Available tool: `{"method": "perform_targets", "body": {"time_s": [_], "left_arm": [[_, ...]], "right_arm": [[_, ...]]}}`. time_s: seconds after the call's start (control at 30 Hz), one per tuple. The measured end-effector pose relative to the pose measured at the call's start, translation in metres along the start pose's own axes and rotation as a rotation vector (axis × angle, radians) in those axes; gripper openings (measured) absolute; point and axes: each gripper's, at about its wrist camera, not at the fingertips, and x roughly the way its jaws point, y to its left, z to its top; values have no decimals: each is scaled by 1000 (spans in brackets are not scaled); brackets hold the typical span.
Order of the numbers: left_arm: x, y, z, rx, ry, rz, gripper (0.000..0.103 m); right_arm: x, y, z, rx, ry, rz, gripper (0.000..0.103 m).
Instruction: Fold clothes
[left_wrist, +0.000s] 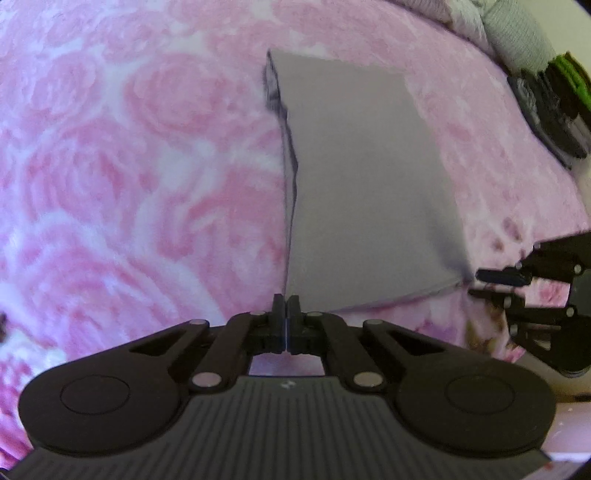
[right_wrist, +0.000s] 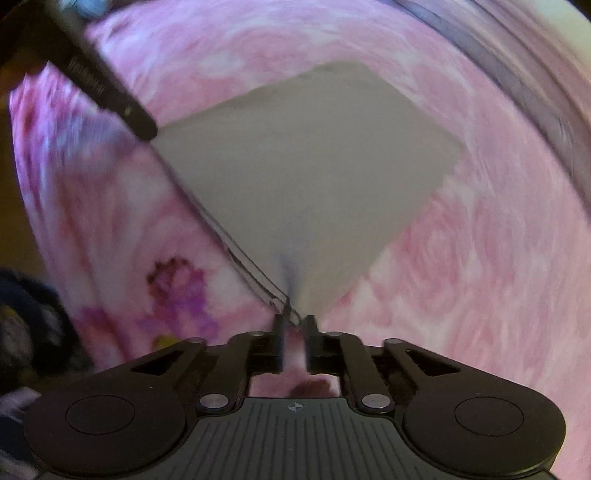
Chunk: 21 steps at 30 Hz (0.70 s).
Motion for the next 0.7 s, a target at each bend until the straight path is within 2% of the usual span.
{"method": "perform_targets", "body": {"time_s": [0.03, 0.1, 0.2, 0.23, 0.3, 0.37, 0.43, 0.5, 0.6, 0.7], "left_arm": [[-7, 0, 7, -4, -12, -7, 0], [-19, 0, 21, -10, -47, -4, 0], [-24, -9, 48, 8, -117, -3, 0], [-19, -13, 56, 19, -135, -5, 0], [-4, -23, 74, 39, -160, -3, 0], [19, -31, 87, 45, -157, 13, 0], [41, -32, 89, 48, -128, 29, 0], [56, -32, 79, 51, -81, 62, 0], [48, -30, 60, 55, -91, 71, 0], [37, -30, 45, 22, -68, 88, 0]], "right_arm": [[-8, -10, 2, 62, -16, 23, 32], [-25, -30, 7, 195, -84, 44, 37], [-34, -59, 24, 374, -197, 66, 35], [-30, -68, 33, 428, -221, 69, 31], [-17, -82, 53, 518, -256, 91, 26], [1, -90, 69, 574, -251, 86, 20], [16, -89, 75, 565, -236, 54, 16], [28, -76, 66, 517, -177, 20, 16], [26, -56, 43, 431, -157, -32, 16], [17, -42, 19, 432, -103, -20, 16]]}}
